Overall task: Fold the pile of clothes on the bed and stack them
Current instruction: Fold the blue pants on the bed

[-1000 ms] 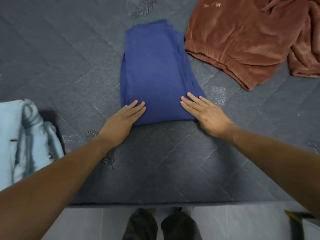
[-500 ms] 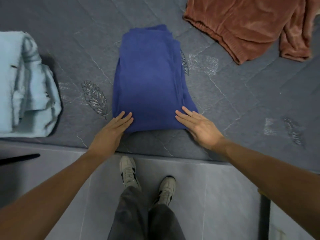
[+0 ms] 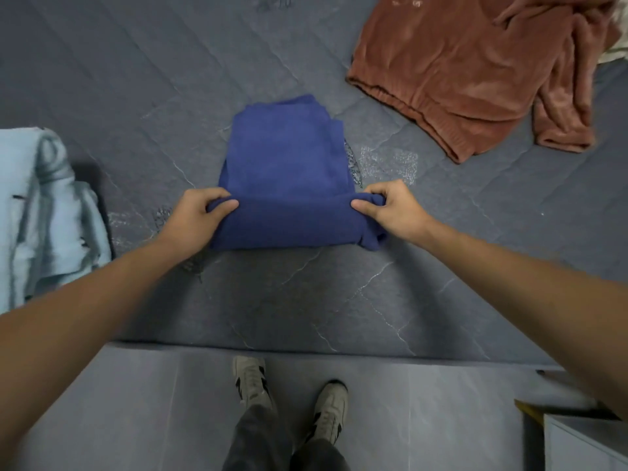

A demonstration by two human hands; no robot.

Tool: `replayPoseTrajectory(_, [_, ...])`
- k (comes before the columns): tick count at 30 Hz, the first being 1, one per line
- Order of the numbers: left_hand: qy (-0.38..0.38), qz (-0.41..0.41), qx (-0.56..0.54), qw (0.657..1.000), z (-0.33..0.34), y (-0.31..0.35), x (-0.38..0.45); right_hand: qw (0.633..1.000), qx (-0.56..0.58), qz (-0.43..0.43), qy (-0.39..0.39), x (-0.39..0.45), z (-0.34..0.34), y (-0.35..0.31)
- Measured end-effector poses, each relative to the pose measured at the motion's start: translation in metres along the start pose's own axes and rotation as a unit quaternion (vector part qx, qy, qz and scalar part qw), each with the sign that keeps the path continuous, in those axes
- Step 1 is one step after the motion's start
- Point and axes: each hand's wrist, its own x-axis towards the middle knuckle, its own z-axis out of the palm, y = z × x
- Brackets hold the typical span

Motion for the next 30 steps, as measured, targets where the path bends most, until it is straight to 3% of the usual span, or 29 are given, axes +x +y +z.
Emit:
replayPoseTrajectory(5, [0.061,0.012,0.018,0.998,-0.035,0.02,0.096,0.999,-0.009,-0.009,0.053,0.086,-0.026,-0.039])
replayPoseTrajectory(8, [0.145,-0.019,-0.006,0.989,-0.049,0.029,0.142,0.99,-0.002,-0.015,0.138,0.13,-0.037,-0.051])
replayPoseTrajectory(11, [0.21,-0.139,-0.054,0.966,-0.042,0.02,0.142,0.968,0.051,0.095,0.225,0.128,-0.026,-0.039])
replayPoseTrajectory(15, [0.192,-0.282,-0.083,0.936,-0.015,-0.008,0.105,0.95,0.067,0.239,0.19,0.096,0.007,-0.006])
replayPoseTrajectory(21, [0.092,-0.243,-0.211,0.942,0.01,0.003,0.101,0.922,0.261,0.221,0.183,0.103,0.037,-0.029])
replayPoseTrajectory(24, [0.049,-0.228,-0.293,0.927,0.017,0.024,0.109,0.91,0.307,0.227,0.164,0.106,0.042,-0.039])
replayPoseTrajectory(30, [0.123,-0.172,-0.328,0.921,0.027,0.04,0.106,0.912,0.352,0.168,0.127,0.107,0.05,-0.055])
